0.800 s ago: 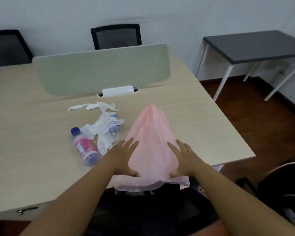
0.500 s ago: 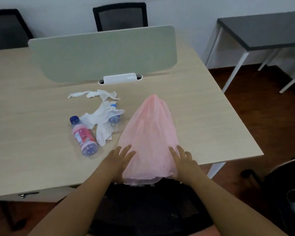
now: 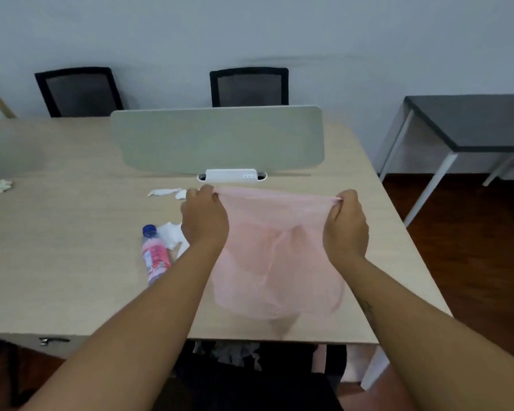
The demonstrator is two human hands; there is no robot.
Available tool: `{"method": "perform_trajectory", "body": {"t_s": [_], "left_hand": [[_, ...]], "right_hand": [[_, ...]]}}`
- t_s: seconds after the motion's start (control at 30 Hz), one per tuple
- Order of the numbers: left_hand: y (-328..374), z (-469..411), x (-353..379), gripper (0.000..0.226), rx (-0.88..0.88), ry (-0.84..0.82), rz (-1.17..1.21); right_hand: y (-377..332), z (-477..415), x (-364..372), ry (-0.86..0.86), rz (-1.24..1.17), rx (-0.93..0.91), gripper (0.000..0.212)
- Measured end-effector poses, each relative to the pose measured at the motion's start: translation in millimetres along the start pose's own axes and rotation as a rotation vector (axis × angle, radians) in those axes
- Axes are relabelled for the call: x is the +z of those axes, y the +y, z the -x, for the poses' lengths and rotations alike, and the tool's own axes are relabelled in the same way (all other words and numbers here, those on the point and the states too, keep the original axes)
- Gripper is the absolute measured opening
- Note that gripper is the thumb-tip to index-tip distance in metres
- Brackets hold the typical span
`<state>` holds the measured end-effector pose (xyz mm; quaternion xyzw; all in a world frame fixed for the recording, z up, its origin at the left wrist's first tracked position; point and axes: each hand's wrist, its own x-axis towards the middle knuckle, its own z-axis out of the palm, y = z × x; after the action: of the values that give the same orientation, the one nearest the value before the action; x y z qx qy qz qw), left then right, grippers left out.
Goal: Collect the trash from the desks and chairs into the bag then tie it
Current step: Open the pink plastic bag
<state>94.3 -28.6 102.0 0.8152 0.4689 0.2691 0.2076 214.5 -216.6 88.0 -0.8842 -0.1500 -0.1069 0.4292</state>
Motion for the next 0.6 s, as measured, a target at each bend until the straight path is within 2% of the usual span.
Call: {"method": "perform_trajectory", "body": {"t_s": [0.1, 0.2, 0.27, 0.37, 0.43, 0.5, 0.6], "left_hand": [[23, -24, -38, 0.028, -0.119, 0.166, 0.061], [31, -43, -85, 0.028, -0.094, 0.301, 0.126], [21, -53, -118, 0.03, -0.025, 0.346, 0.214], [-21, -63, -165, 0.033, 0.056, 0.296, 0.269], [-60, -66, -194, 0.031, 0.101, 0.23, 0.204], [-101, -67, -221, 0.025, 0.127, 0.153, 0.134], [-157, -69, -259, 0.03, 0.043, 0.052, 0.193]], "right_hand": [[-44, -29, -11, 0.061, -0.072, -0.154, 0.017], [-87, -40, -21, 0.108, -0.235, -0.321, 0.02], [-111, -37, -23, 0.06, -0.261, -0.422, 0.03], [-137, -22, -6, -0.12, -0.084, -0.508, 0.032], [-158, -6, 16, -0.15, -0.154, -0.461, 0.033], [-188, 16, 39, -0.141, -0.369, -0.34, 0.03], [-234, 51, 75, -0.308, -0.676, -0.092, 0.029]]}}
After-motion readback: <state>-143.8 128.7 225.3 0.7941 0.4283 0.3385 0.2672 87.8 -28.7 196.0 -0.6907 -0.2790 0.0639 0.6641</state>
